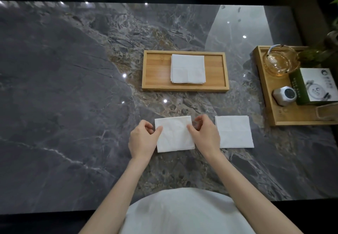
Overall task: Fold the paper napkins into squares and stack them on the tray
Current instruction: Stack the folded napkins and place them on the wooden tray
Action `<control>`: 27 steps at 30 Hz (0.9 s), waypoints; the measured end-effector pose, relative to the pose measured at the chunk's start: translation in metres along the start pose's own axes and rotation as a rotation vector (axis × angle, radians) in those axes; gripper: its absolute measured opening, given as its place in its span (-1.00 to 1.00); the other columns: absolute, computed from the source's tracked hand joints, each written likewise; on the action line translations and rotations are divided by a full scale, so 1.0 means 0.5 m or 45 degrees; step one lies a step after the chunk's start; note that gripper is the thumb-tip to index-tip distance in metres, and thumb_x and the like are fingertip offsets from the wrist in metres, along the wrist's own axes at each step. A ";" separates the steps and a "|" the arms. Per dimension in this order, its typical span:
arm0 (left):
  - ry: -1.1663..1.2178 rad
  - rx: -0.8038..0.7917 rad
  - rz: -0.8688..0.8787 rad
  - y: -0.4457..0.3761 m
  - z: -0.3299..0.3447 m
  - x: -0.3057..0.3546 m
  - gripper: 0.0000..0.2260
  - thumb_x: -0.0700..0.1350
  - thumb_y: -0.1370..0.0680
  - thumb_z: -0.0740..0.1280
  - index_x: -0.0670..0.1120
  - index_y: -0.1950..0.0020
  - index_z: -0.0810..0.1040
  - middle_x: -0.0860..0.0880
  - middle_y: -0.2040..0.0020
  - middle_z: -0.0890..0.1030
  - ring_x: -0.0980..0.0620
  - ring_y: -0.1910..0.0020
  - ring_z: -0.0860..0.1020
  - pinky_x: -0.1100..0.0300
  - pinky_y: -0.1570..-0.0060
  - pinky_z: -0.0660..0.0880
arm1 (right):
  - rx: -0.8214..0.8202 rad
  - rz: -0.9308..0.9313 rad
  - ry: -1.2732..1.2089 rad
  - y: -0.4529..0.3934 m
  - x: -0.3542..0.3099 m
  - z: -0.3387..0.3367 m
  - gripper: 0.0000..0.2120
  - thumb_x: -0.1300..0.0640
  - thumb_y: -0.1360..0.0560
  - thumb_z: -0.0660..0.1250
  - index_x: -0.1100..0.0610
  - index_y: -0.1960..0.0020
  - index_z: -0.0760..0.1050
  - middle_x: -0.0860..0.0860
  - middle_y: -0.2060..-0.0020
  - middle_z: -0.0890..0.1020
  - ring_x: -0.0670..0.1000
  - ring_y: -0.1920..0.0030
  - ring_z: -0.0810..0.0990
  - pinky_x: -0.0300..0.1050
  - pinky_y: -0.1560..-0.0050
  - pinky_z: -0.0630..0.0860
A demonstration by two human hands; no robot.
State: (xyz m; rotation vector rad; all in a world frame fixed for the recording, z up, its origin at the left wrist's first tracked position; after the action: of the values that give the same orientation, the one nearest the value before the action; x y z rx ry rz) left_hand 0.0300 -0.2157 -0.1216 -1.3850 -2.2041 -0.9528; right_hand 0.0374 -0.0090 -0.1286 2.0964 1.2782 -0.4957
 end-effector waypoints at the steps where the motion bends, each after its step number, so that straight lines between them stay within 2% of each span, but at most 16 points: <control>1: -0.039 0.031 0.066 0.000 -0.006 0.004 -0.81 0.01 -0.42 0.38 -0.08 0.11 0.48 0.03 0.20 0.52 0.01 0.21 0.49 0.16 0.28 0.35 | 0.058 -0.105 0.061 0.001 -0.010 -0.008 -0.76 0.08 -0.48 0.33 0.14 -0.11 0.45 -0.01 0.06 0.56 -0.01 0.10 0.52 -0.17 0.19 0.42; 4: -0.159 0.035 0.379 -0.008 -0.004 0.021 -0.73 -0.07 -0.47 0.35 -0.12 -0.13 0.48 -0.08 -0.03 0.48 -0.04 0.03 0.47 0.17 0.18 0.35 | 0.139 -0.561 0.317 0.008 -0.047 -0.011 -0.67 0.20 -0.45 0.36 0.23 -0.19 0.47 0.12 -0.04 0.58 0.12 0.00 0.55 -0.05 0.12 0.52; 6: -0.277 -0.001 0.536 -0.011 0.006 0.028 -0.67 -0.10 -0.46 0.35 -0.15 -0.20 0.48 -0.13 -0.09 0.48 -0.08 -0.07 0.43 0.16 0.11 0.38 | 0.109 -0.679 0.446 0.006 -0.052 -0.001 -0.64 0.22 -0.43 0.39 0.25 -0.20 0.48 0.17 -0.06 0.59 0.18 -0.03 0.55 0.03 0.07 0.54; 9: -0.412 -0.020 0.600 -0.012 0.019 0.029 -0.64 -0.09 -0.43 0.38 -0.16 -0.20 0.50 -0.17 -0.12 0.50 -0.13 -0.13 0.42 0.05 -0.03 0.43 | 0.038 -0.696 0.499 -0.001 -0.045 0.010 -0.63 0.19 -0.41 0.41 0.26 -0.19 0.50 0.18 -0.09 0.59 0.22 -0.06 0.54 0.09 0.03 0.54; 13: -0.465 -0.001 0.574 -0.012 0.023 0.032 -0.69 -0.11 -0.42 0.40 -0.16 -0.12 0.53 -0.19 -0.12 0.51 -0.16 -0.14 0.42 0.00 -0.01 0.43 | 0.006 -0.691 0.506 -0.006 -0.039 0.012 -0.69 0.18 -0.42 0.39 0.22 -0.14 0.53 0.16 -0.09 0.58 0.21 -0.07 0.51 0.09 0.02 0.51; 19: -0.569 -0.043 0.508 -0.021 0.033 0.045 -0.76 -0.10 -0.47 0.32 -0.15 -0.10 0.49 -0.15 -0.20 0.42 -0.13 -0.19 0.32 0.04 -0.06 0.37 | -0.017 -0.658 0.481 -0.014 -0.042 0.010 -0.78 0.16 -0.45 0.35 0.20 -0.07 0.55 0.14 -0.07 0.55 0.17 -0.06 0.48 0.03 0.01 0.44; 24: -0.695 -0.162 0.423 -0.030 0.046 0.054 -0.80 -0.09 -0.52 0.22 -0.14 -0.08 0.47 -0.12 -0.25 0.32 -0.11 -0.22 0.23 0.09 -0.12 0.29 | -0.144 -0.600 0.570 -0.022 -0.043 0.024 -0.77 0.11 -0.53 0.22 0.18 -0.11 0.51 0.08 -0.13 0.48 0.11 -0.11 0.39 -0.06 -0.04 0.35; 27: -0.704 -0.221 0.405 -0.028 0.049 0.057 -0.80 -0.09 -0.53 0.20 -0.16 -0.07 0.47 -0.12 -0.22 0.34 -0.10 -0.21 0.24 0.10 -0.10 0.30 | -0.237 -0.537 0.511 -0.023 -0.045 0.022 -0.77 0.12 -0.54 0.18 0.17 -0.13 0.49 0.05 -0.11 0.46 0.07 -0.11 0.38 -0.08 -0.07 0.36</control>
State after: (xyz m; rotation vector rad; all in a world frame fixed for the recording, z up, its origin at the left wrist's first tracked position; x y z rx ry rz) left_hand 0.0058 -0.1843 -0.1261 -2.2188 -2.1859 -0.7167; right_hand 0.0168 -0.0274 -0.1266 1.8251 1.9366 -0.1176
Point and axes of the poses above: each hand's wrist, its own y-axis away from the middle knuckle, its own z-axis out of the palm, x = y × z, the point moved 6 cm from there along -y, towards the middle knuckle
